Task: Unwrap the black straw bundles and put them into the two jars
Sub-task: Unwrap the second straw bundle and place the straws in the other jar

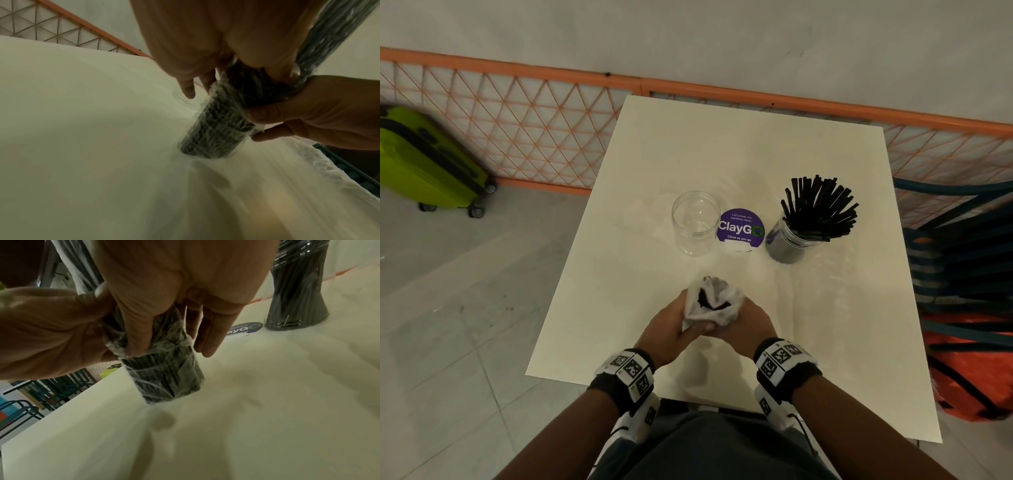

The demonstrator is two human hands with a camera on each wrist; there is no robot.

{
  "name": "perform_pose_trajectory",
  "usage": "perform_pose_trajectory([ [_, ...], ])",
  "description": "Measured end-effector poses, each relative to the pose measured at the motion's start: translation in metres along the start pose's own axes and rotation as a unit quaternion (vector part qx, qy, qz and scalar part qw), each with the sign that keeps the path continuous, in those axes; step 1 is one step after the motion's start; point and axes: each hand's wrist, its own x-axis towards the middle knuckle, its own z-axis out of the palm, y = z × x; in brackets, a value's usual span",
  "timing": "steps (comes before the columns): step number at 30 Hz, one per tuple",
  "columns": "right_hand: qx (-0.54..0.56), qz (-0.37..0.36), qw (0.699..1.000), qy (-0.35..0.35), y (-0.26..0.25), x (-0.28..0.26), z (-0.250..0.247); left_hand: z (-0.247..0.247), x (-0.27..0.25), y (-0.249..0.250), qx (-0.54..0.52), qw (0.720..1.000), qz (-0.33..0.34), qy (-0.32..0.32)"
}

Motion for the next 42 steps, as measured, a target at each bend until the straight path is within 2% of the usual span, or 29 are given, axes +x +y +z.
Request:
perform_pose_trajectory([
  [5,0.032,0.002,0.999,0.007,0.007,-0.001,0.003,0.002,0.005,-0.004,0.012,1.0,0.008,-0.022],
  [9,0.011,-0.004,1.0,0.017,0.01,-0.003,0.004,0.001,0.009,-0.019,0.086,0.994,0.001,-0.072],
  [17,0.031,0.105,0.992,-0.062,0.007,0.009,0.016,-0.001,0.013,-0.025,0.17,0.967,-0.081,-0.172],
  [21,0.063,0.102,0.991,-0.051,0.009,0.013,0.01,0.006,0.015,-0.022,0.129,0.978,-0.117,-0.119],
  [25,0.115,0.071,0.99,-0.043,0.007,0.009,0.009,0.008,0.014,-0.019,-0.019,0.992,-0.12,-0.041],
  [30,0.167,0.032,0.985,-0.031,-0.001,0.004,-0.001,0.008,0.013,-0.012,-0.158,0.98,-0.125,-0.008],
  [33,0.182,0.008,0.983,-0.027,-0.008,-0.003,-0.005,0.006,0.017,0.0,-0.145,0.979,-0.144,-0.005],
  [35,0.146,-0.017,0.989,-0.021,-0.015,-0.01,-0.007,0.003,0.018,0.004,-0.142,0.981,-0.129,-0.003],
  [38,0.006,-0.058,0.998,-0.035,-0.02,-0.02,-0.013,-0.004,0.013,0.016,-0.197,0.976,-0.094,0.017],
  [42,-0.188,-0.095,0.977,-0.031,-0.026,-0.03,-0.035,-0.016,0.005,0.034,-0.248,0.962,-0.116,-0.011],
])
